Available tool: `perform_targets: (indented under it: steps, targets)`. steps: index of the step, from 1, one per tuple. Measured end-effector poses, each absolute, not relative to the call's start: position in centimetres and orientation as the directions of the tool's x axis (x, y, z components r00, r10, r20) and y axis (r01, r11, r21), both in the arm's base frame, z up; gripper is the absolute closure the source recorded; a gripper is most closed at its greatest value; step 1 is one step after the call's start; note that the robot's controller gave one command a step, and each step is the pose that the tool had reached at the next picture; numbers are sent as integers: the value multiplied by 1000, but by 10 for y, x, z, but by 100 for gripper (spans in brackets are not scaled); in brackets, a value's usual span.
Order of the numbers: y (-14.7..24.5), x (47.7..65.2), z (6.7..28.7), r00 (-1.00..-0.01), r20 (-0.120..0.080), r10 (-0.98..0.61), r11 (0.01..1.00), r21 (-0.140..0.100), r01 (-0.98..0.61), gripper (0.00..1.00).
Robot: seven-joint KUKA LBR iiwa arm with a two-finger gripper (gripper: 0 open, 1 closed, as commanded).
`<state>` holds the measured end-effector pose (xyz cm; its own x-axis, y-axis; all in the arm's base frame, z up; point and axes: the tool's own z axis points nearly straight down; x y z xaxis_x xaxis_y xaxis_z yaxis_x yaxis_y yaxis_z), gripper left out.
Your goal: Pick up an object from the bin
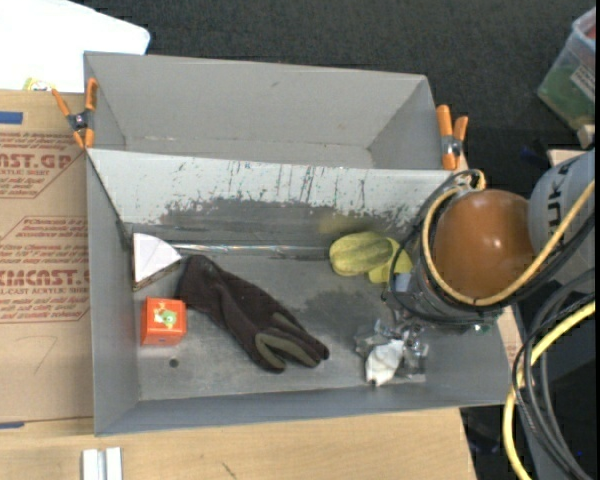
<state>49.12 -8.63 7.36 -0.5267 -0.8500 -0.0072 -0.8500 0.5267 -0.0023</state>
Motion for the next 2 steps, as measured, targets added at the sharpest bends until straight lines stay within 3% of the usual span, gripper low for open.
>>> perform_targets:
  steps: [2]
  targets:
    - [-85, 488, 103, -527, -4, -850, 527, 7, -850, 100]
